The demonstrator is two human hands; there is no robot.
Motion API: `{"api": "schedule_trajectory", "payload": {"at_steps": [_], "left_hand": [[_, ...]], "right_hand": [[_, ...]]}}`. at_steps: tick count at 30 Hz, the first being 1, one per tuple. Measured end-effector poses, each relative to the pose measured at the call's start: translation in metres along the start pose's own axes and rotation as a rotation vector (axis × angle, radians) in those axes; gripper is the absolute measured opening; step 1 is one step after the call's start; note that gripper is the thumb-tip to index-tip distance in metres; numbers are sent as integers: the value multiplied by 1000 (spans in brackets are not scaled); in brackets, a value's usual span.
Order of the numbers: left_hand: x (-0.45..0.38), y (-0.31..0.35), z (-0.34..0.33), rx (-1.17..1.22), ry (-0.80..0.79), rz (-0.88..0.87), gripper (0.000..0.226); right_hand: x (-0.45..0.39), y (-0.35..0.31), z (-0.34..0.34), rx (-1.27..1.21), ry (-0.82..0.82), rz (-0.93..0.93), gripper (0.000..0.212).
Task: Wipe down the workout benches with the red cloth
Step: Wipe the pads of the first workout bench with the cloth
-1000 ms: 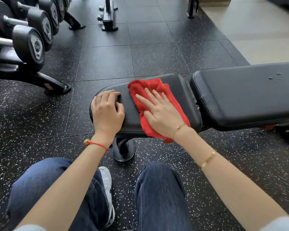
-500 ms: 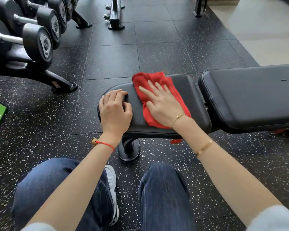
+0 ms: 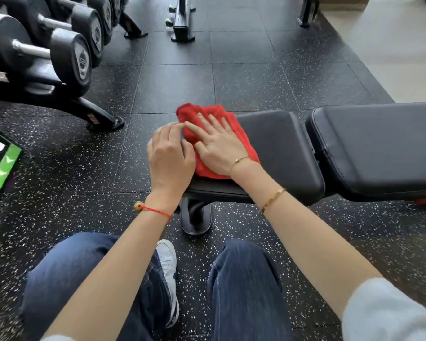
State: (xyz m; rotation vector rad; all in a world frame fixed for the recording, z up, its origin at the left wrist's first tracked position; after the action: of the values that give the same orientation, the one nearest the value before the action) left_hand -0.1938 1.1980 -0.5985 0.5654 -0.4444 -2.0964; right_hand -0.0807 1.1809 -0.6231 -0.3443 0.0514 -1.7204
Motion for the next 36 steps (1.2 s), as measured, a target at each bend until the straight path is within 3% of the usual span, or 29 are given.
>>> {"api": "schedule_trajectory", "payload": {"at_steps": [6,12,15,23,31,36], "left_hand": [[-7,11,1,-4,16,-15,38],[-8,5,-11,-26,-42,-29,37],[-7,11,-23,-30,-86,-52,36],[-9,29,-42,-94,-121,-99,33],[-6,29,-42,-95,-99,-105,33],[-6,28,-39,-78,-96,-96,32]], "right_hand": [[64,0,-14,15,40,104,59],[68,101,11,-73,78,-186,56],[47,117,20,-47,89,-310,55],[114,89,0,-73,119,-133,58],[60,154,26,-132,72,-353,55],[54,134,22,-72,63,-268,57]]}}
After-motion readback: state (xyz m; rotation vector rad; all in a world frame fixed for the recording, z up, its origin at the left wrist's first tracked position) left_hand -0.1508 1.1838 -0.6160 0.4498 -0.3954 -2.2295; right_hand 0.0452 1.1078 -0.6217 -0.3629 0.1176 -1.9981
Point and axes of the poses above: each hand's wrist, its own x-axis away from the middle knuckle, its own z-axis out of the back of the hand, y = z × x, the point moved 8 cm from there along -x, towards the middle knuckle, and after that the axes turned 12 degrees about -y, right-handed, at the moved point
